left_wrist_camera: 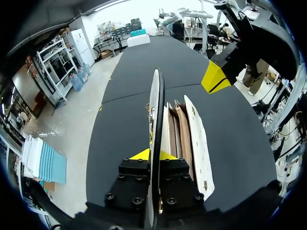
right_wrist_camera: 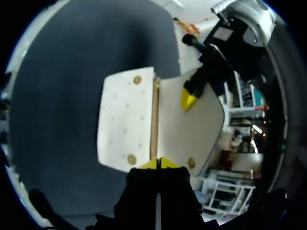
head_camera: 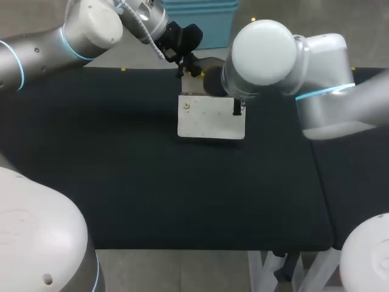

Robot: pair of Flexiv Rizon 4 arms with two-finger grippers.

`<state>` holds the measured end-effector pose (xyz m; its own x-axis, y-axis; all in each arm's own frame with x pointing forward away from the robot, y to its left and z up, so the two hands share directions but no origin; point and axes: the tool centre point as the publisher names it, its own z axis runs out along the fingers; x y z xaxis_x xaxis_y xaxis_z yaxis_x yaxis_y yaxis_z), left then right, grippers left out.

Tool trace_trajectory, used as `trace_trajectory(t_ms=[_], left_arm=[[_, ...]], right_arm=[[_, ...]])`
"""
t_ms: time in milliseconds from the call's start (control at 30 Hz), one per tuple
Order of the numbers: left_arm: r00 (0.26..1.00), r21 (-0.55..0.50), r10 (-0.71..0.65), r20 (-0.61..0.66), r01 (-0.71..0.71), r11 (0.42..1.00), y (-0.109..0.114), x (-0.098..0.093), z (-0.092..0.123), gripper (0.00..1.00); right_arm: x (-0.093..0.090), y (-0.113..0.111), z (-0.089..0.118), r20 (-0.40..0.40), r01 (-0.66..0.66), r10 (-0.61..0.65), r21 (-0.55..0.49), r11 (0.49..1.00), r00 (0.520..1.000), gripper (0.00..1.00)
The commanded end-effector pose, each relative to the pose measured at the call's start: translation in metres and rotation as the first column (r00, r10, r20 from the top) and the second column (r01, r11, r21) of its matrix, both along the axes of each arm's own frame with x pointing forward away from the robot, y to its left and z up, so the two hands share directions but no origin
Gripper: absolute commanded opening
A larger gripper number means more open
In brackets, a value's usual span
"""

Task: Pick up the bag, open it, inspect its contents, close it, and place it on the opposite side

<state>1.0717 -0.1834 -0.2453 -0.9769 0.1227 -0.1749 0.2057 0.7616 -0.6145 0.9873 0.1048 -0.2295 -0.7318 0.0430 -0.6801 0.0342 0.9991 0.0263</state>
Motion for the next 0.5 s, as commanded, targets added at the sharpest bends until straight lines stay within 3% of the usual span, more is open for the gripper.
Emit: trace_trajectory(t_ms=[33, 500], left_arm=[[1.000, 0.003, 0.011, 0.008, -0.011, 1.000, 0.001, -0.007, 0.005, 0.00], [1.000, 0.001, 0.027, -0.007, -0.027, 1.000, 0.006, -0.010, 0.007, 0.00]], right_arm=[[0.015, 0.006, -0.004, -0.017, 0.009, -0.009, -0.007, 1.000, 1.000, 0.00], [0.031, 0.013, -0.025, -0.052, -0.003, 0.004, 0.010, 1.000, 0.999, 0.00]])
